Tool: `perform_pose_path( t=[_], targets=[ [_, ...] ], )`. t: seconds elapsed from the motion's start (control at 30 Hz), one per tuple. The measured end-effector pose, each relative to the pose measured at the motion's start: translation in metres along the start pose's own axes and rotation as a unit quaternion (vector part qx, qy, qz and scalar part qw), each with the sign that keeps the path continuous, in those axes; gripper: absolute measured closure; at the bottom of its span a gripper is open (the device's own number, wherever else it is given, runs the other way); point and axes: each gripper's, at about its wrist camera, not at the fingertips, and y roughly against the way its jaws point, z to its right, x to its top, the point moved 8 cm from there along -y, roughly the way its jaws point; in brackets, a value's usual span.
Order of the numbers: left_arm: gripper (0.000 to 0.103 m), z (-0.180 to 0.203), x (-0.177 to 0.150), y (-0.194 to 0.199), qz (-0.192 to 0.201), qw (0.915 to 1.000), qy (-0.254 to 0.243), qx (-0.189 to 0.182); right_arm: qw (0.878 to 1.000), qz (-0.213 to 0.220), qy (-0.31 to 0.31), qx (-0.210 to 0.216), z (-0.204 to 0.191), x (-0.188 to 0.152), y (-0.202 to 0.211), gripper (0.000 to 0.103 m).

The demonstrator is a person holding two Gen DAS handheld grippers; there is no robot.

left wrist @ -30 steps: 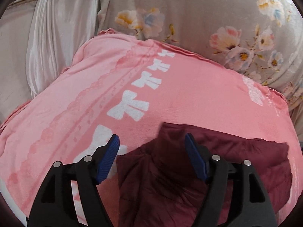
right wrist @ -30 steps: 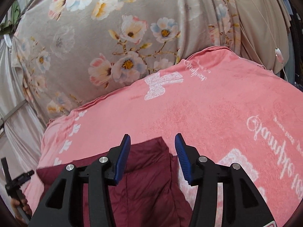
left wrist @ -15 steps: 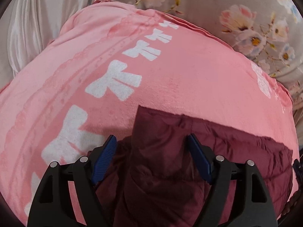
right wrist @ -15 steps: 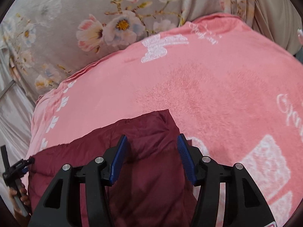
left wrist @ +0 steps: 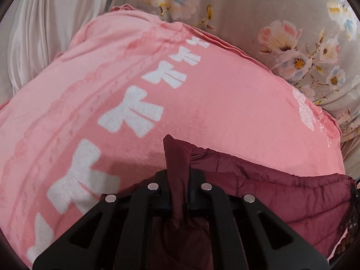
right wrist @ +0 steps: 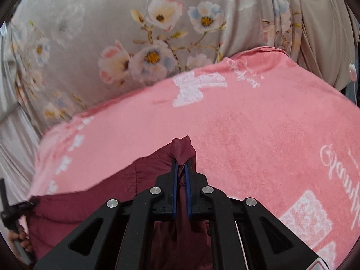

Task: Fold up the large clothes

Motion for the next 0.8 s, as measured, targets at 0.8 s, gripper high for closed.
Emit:
perform_pose_path(
  t=[0.8],
  targets=[
    [0.096, -0.001, -0.045, -0.052, -0.011, 0.9941, -0.059, 0.091, 0.995, -0.091, 0.009, -0.029, 0.024, -0.069, -0.069, 0.096]
  ],
)
